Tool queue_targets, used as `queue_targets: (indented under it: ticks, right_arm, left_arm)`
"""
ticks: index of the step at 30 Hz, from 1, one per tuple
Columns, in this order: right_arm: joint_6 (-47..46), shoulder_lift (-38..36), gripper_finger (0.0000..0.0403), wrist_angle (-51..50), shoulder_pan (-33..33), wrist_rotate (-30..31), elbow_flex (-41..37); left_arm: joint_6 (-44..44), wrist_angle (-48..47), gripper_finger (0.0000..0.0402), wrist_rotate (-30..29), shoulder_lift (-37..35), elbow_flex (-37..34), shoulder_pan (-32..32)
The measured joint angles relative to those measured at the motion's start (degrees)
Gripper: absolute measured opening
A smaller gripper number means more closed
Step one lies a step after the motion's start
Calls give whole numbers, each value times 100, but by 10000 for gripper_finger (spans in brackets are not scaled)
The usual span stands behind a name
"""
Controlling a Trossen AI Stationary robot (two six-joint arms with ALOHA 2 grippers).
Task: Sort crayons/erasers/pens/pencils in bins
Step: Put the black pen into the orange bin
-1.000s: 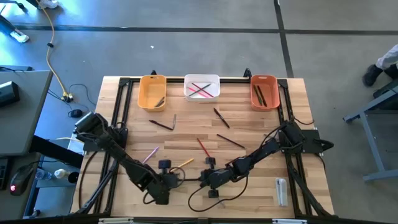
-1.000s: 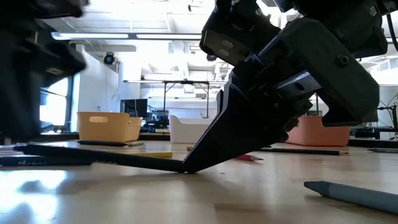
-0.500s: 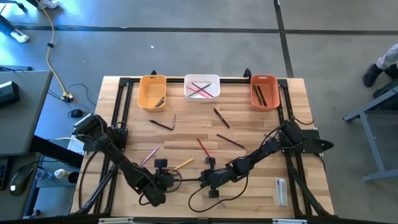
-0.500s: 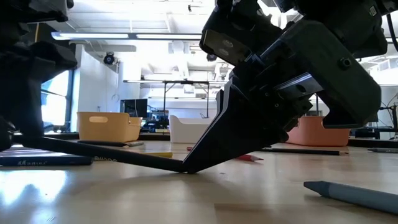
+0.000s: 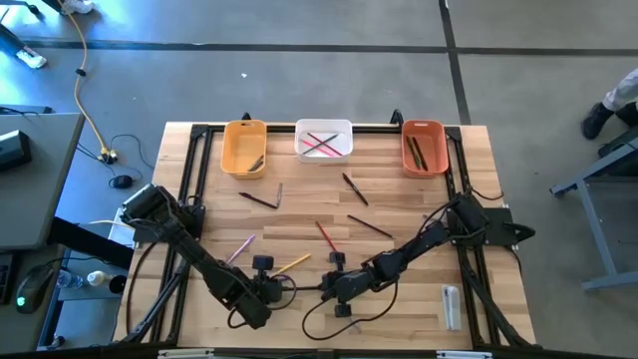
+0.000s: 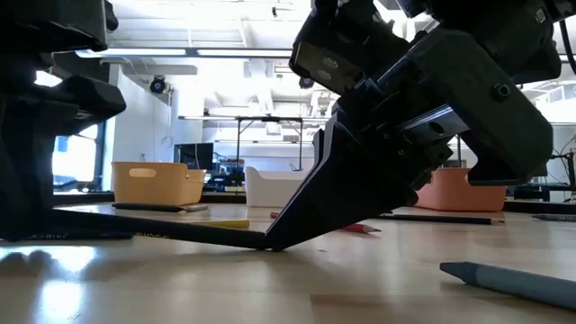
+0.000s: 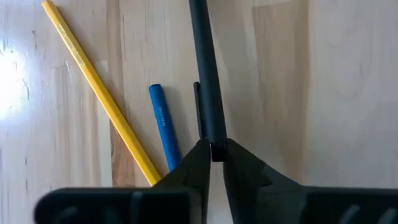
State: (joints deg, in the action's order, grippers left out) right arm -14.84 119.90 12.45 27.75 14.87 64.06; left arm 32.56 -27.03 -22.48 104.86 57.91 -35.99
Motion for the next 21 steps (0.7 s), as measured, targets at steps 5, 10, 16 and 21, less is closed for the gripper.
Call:
queue_targets:
  ticks: [5, 10, 16, 21]
  right_arm:
    - [44, 0, 5, 15, 0, -5, 0]
    - [47, -9, 16, 19, 5, 24, -5]
    - [182, -296, 89, -352, 101, 148, -22]
    - [162, -720, 155, -896, 183, 610, -20]
  left_arm:
    - [-20, -2, 5, -24, 9, 0, -4]
    - [-20, -1, 3, -41, 9, 0, -4]
    - [0, 50, 1, -280, 9, 4, 0]
    - [24, 53, 1, -521, 9, 4, -2]
